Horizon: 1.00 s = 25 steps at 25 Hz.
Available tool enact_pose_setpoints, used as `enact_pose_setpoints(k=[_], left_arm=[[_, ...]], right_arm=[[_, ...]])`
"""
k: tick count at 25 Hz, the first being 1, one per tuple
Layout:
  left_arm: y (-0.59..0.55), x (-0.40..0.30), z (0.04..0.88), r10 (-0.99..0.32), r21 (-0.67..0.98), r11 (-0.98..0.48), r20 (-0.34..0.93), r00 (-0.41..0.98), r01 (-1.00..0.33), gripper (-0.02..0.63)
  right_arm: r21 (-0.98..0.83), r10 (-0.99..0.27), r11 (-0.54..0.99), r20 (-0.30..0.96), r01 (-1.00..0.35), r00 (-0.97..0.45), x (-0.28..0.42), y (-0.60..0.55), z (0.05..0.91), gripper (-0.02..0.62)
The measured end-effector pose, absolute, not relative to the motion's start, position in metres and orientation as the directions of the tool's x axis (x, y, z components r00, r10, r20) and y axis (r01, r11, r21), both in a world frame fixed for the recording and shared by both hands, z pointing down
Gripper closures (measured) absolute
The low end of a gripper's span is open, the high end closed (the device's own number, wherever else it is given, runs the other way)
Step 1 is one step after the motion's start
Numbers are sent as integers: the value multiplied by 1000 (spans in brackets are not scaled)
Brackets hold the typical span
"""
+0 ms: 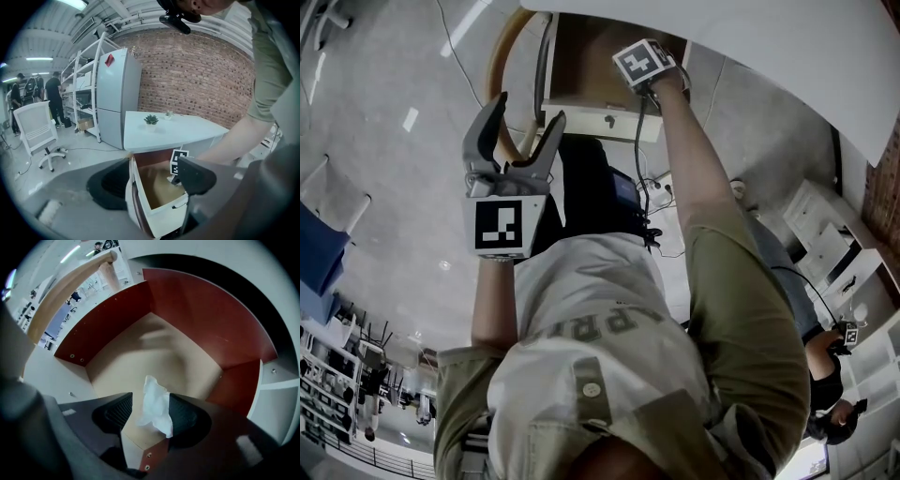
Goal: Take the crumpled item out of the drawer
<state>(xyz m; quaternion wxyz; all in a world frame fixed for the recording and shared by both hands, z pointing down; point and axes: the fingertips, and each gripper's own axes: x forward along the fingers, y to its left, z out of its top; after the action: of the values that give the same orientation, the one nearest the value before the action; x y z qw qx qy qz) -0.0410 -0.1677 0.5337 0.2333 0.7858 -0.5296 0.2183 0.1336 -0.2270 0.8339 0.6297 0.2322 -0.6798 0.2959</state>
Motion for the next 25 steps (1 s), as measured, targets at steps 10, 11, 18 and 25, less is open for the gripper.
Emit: enact_pose_setpoints(k=[10,11,18,25], left_arm=[[-172,-48,545,-731,132,-304,603,320,-943,276],[-172,-48,545,-731,131,-305,602,320,-943,276],[-168,-54,535,-737,126,-301,598,315,-945,275],[-160,-54,525,-740,102,-352,579,343,-931,275]], right_arm=[[-94,68,688,996,-720,-65,143,-230,851,500],[-93,64,687,996,-720,-67,143,-231,852,507],[-111,60,667,994,-736,-95,140,-227,833,529],[-120,-25,586,986,-801,-166,151,-235,810,529]])
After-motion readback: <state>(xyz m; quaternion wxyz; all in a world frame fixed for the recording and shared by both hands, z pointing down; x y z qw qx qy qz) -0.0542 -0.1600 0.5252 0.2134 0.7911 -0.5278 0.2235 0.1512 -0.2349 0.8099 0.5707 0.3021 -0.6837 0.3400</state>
